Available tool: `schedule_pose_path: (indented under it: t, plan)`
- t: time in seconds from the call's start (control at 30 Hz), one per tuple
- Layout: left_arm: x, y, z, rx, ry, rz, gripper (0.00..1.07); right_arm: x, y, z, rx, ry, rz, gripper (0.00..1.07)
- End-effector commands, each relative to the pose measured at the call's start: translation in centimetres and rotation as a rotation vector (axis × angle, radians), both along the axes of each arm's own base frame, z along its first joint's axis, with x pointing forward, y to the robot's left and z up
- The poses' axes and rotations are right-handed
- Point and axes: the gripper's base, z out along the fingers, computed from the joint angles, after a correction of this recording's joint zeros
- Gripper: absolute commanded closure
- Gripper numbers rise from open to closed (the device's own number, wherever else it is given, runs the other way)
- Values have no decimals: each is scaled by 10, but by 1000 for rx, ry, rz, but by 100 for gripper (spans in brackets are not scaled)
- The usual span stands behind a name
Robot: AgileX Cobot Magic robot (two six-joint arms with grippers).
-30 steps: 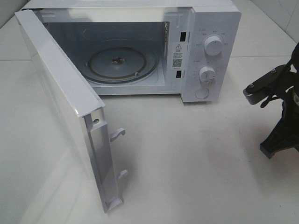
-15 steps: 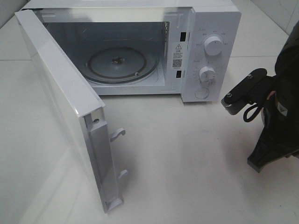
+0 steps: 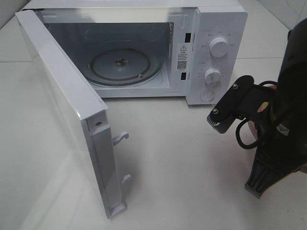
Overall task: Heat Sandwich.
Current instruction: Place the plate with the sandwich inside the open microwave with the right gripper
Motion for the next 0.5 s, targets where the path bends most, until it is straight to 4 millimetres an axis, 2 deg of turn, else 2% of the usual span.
schedule_pose_path:
  t: [0.03, 0.5]
  plan:
    - [-3, 0, 1, -5, -31, 6, 5, -6, 4, 3, -23, -14, 22, 106]
    - [-3, 0, 1, -5, -31, 6, 5, -39, 37, 3, -17, -27, 203, 105]
